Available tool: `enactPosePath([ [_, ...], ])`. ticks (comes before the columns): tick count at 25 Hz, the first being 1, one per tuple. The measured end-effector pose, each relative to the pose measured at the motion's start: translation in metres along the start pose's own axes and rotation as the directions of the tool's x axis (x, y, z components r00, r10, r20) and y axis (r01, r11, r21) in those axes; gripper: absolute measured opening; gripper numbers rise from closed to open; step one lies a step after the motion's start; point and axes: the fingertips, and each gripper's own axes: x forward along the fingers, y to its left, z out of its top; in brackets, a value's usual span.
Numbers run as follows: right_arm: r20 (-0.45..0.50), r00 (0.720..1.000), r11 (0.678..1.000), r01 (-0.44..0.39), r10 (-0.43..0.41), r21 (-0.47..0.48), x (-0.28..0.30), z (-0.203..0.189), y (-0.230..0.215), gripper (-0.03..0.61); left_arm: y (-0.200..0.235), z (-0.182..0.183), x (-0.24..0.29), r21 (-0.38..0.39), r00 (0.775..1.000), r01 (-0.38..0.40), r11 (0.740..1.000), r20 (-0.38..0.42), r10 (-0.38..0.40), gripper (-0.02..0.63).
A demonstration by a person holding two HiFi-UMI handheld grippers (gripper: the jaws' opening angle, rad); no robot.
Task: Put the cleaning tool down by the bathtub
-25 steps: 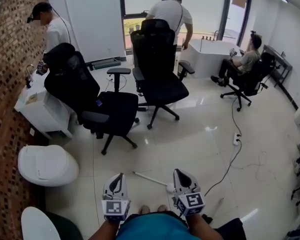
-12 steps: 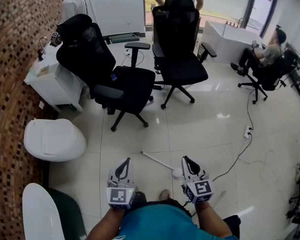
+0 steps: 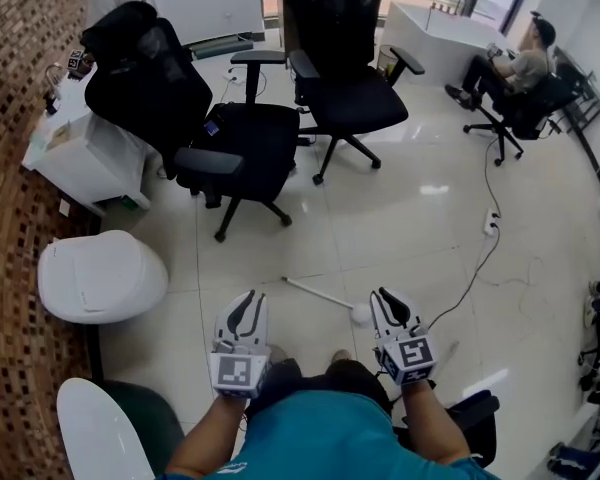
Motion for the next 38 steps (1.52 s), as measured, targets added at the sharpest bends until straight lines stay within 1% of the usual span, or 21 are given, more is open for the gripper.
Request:
enactPosePath([
  [2, -0.003, 1.0, 1.0, -0.011, 0.011, -0.008, 0.005, -0.007, 0.002, 0.089, 0.001, -0.008, 0.003, 0.001, 1.0, 0.014, 1.0, 0.003, -0.014, 0.074],
  [4, -0.023, 0.999, 0.999, -0.041, 0.041, 0.001, 0.013, -0.019, 0.005, 0.092, 0.001, -0.02, 0.005, 0.003, 1.0, 0.015, 1.0, 0.004, -0.015, 0.082],
  [6, -0.052, 0.996, 0.997, -0.074, 0.074, -0.002, 0.024, -0.038, 0.005, 0.092, 0.004, -0.033, 0.008, 0.008, 1.0, -0.003, 1.0, 0.009, 0.003, 0.085],
  [9, -0.08, 0.99, 0.991, -0.123, 0.119, -0.055, 0.049, -0.067, 0.001, 0.092, 0.01, -0.058, 0.016, 0.014, 0.999, -0.039, 0.999, 0.021, 0.039, 0.084],
  [12, -0.102, 0.981, 0.977, -0.179, 0.168, -0.114, 0.084, -0.1, 0.003, 0.098, 0.023, -0.097, 0.033, 0.021, 0.998, -0.062, 0.998, 0.01, 0.062, 0.084],
  [15, -0.131, 0.968, 0.961, -0.234, 0.215, -0.148, 0.122, -0.137, 0.011, 0.098, 0.037, -0.147, 0.054, 0.003, 0.997, -0.076, 0.997, -0.011, 0.076, 0.084],
  [18, -0.153, 0.957, 0.949, -0.271, 0.248, -0.161, 0.158, -0.183, 0.018, 0.098, 0.05, -0.2, 0.074, -0.004, 0.997, -0.072, 0.997, -0.03, 0.072, 0.084],
  [19, -0.164, 0.953, 0.946, -0.28, 0.254, -0.163, 0.169, -0.2, 0.019, 0.109, 0.054, -0.218, 0.081, -0.006, 0.997, -0.07, 0.998, -0.037, 0.069, 0.084],
  [23, -0.215, 0.938, 0.936, -0.309, 0.271, -0.17, 0.212, -0.279, 0.021, 0.112, 0.07, -0.298, 0.107, -0.013, 0.996, -0.07, 0.997, -0.059, 0.069, 0.083],
  [25, -0.25, 0.927, 0.933, -0.324, 0.28, -0.155, 0.231, -0.32, 0.024, 0.118, 0.074, -0.336, 0.123, -0.006, 0.996, -0.075, 0.997, -0.055, 0.074, 0.055],
  [27, -0.276, 0.917, 0.933, -0.334, 0.289, -0.133, 0.247, -0.36, 0.025, 0.118, 0.074, -0.37, 0.137, -0.01, 0.996, -0.08, 0.997, -0.051, 0.079, 0.003],
  [28, -0.283, 0.913, 0.932, -0.338, 0.292, -0.13, 0.255, -0.379, 0.025, 0.118, 0.075, -0.386, 0.143, -0.008, 0.996, -0.081, 0.997, -0.048, 0.08, 0.002],
  [31, -0.308, 0.902, 0.923, -0.356, 0.301, -0.142, 0.277, -0.433, 0.023, 0.118, 0.076, -0.425, 0.156, -0.005, 0.997, -0.077, 0.997, -0.02, 0.077, 0.002],
  [34, -0.338, 0.885, 0.908, -0.388, 0.319, -0.159, 0.295, -0.486, 0.021, 0.124, 0.077, -0.464, 0.162, -0.019, 0.997, -0.066, 0.998, -0.037, 0.065, 0.002],
  [36, -0.354, 0.875, 0.897, -0.407, 0.329, -0.171, 0.31, -0.52, 0.021, 0.124, 0.081, -0.487, 0.166, 0.008, 0.996, -0.076, 0.997, -0.048, 0.076, 0.002],
  [38, -0.384, 0.858, 0.885, -0.43, 0.341, -0.176, 0.321, -0.558, 0.018, 0.129, 0.081, -0.504, 0.166, 0.034, 0.993, -0.103, 0.994, -0.049, 0.105, 0.002],
])
